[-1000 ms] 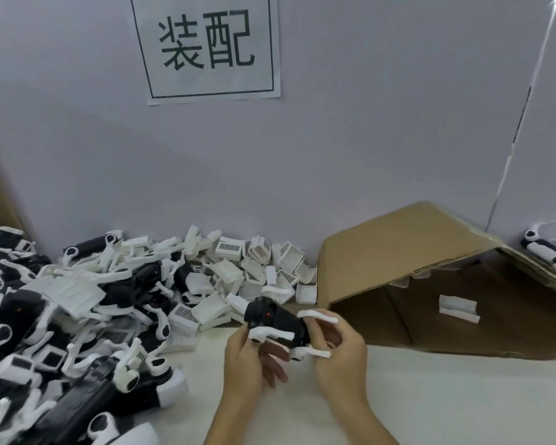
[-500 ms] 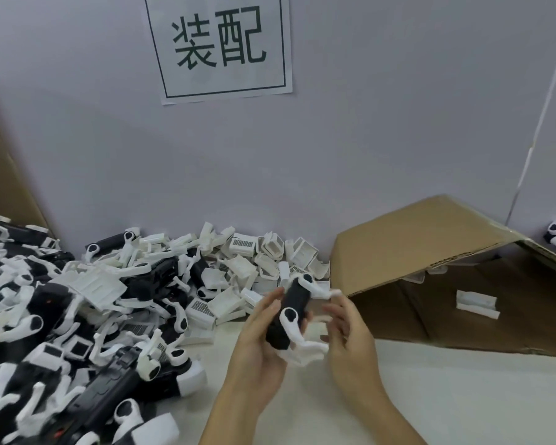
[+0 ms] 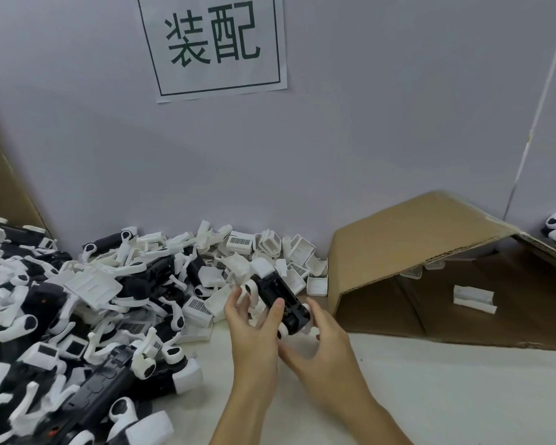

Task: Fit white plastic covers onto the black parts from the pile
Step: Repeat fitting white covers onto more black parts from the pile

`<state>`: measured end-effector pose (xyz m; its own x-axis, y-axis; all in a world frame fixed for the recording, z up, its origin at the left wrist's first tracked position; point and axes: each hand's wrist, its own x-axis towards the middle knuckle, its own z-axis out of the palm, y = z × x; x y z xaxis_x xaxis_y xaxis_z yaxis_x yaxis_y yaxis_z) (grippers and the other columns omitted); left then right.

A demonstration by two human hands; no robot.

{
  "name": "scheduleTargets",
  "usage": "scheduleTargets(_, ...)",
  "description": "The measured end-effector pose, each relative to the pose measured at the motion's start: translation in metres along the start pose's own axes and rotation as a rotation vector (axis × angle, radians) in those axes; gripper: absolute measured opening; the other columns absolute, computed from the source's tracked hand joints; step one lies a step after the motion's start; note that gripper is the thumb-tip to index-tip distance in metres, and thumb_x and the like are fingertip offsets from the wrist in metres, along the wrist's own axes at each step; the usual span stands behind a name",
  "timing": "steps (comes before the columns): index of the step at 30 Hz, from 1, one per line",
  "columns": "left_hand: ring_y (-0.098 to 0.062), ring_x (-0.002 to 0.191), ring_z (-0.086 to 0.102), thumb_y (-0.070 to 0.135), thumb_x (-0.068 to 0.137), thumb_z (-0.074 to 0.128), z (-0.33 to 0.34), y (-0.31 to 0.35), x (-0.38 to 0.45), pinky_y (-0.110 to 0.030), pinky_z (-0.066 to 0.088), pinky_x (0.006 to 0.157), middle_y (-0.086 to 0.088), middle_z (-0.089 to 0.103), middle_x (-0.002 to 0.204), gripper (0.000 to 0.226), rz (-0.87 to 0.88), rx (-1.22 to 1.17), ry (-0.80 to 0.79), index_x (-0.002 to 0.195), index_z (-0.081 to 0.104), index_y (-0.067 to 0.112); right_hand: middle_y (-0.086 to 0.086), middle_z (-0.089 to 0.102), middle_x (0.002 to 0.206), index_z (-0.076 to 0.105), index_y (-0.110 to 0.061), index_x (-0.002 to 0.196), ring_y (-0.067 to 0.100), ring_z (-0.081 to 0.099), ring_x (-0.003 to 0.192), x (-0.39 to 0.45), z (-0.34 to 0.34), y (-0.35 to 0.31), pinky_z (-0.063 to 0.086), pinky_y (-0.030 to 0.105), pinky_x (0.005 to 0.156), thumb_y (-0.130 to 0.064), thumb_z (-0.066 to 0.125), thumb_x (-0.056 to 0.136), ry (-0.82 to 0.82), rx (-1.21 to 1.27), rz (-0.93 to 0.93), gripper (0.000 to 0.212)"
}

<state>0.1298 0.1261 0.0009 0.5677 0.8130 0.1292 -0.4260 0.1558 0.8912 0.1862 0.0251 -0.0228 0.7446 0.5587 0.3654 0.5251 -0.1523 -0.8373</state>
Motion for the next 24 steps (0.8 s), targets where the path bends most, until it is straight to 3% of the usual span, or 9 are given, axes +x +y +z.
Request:
scheduleTargets(2,-0.007,0.118,0.063,0.032,0.072,0.081,0.0,0.002,0.0,-0.042,0.05,0.103,0.004,0.053,0.141,0.068,-0.033,-0.01,-0.041,0.131,0.05,0.035,-0.035,0.054,0.123,0.046,-0.045,0.135,-0.008,0.049,0.12,0.001,0.001,0.001,0.046,0.025,0.098,-0.071,0.068,0.071,0.055,0.009,-0.013,0.073)
scheduleTargets(5,-0.02,0.123,0.061,0.04,0.063,0.081,-0.003,0.004,0.001,-0.039,0.052,0.1,0.002,0.063,0.133,0.065,-0.024,-0.01,-0.057,0.124,0.063,0.028,-0.024,0.064,0.105,0.056,-0.047,0.115,0.001,0.059,0.102,0.002,-0.001,0.0,0.049,0.018,0.081,-0.052,0.071,0.07,0.192,0.061,-0.051,0.048)
scheduleTargets(7,-0.019,0.109,0.069,0.033,0.074,0.081,-0.004,0.003,0.001,-0.033,0.056,0.09,0.005,0.065,0.122,0.047,0.048,0.057,0.006,0.117,0.063,0.029,-0.027,0.063,0.103,0.054,-0.051,0.107,0.0,0.058,0.099,0.003,-0.002,0.0,0.046,0.011,0.076,-0.049,0.071,0.067,0.265,0.072,-0.061,0.044)
scheduleTargets(10,-0.02,0.075,0.065,0.031,0.086,0.074,-0.005,0.001,0.001,-0.021,0.051,0.066,0.001,0.063,0.082,0.017,0.146,0.219,0.13,0.09,0.063,0.018,-0.028,0.063,0.101,0.051,-0.056,0.103,0.002,0.059,0.098,0.002,-0.003,-0.001,0.047,0.01,0.074,-0.049,0.07,0.068,0.307,0.057,-0.068,0.041)
scheduleTargets(12,-0.014,0.063,0.062,0.04,0.088,0.068,-0.001,0.0,-0.001,-0.024,0.049,0.063,0.003,0.067,0.064,0.031,0.136,0.315,0.042,0.07,0.068,0.015,-0.024,0.064,0.1,0.052,-0.053,0.108,0.003,0.06,0.097,0.002,-0.003,0.0,0.048,0.013,0.077,-0.049,0.071,0.069,0.301,0.058,-0.072,0.044)
scheduleTargets(15,-0.009,0.07,0.072,0.055,0.079,0.064,0.005,0.001,-0.006,-0.027,0.051,0.069,0.0,0.077,0.076,0.039,0.009,0.283,-0.091,0.083,0.076,0.018,-0.021,0.063,0.111,0.051,-0.041,0.125,0.003,0.06,0.108,-0.001,-0.001,-0.001,0.049,0.019,0.089,-0.047,0.076,0.07,0.154,0.034,-0.084,0.061)
scheduleTargets(18,-0.016,0.08,0.074,0.058,0.074,0.064,0.001,-0.002,-0.001,-0.035,0.053,0.078,-0.003,0.078,0.08,0.046,-0.081,0.206,-0.037,0.088,0.074,0.016,-0.028,0.055,0.12,0.042,-0.046,0.128,-0.002,0.053,0.117,-0.005,0.004,-0.003,0.045,0.018,0.094,-0.049,0.077,0.068,0.039,-0.007,-0.092,0.069)
scheduleTargets(21,-0.017,0.089,0.075,0.061,0.069,0.067,0.0,-0.001,-0.002,-0.036,0.054,0.085,-0.003,0.078,0.089,0.053,-0.097,0.196,-0.092,0.097,0.074,0.016,-0.03,0.048,0.124,0.038,-0.045,0.132,-0.003,0.05,0.118,-0.003,0.006,-0.005,0.043,0.022,0.098,-0.049,0.074,0.067,0.017,-0.057,-0.09,0.074)
scheduleTargets(24,-0.012,0.095,0.073,0.059,0.069,0.065,0.008,0.0,-0.009,-0.027,0.055,0.084,0.0,0.078,0.096,0.054,-0.072,0.228,-0.209,0.102,0.073,0.017,-0.025,0.048,0.126,0.043,-0.037,0.137,-0.003,0.052,0.116,-0.001,0.002,-0.005,0.045,0.015,0.094,-0.035,0.077,0.074,0.041,-0.042,-0.057,0.072)
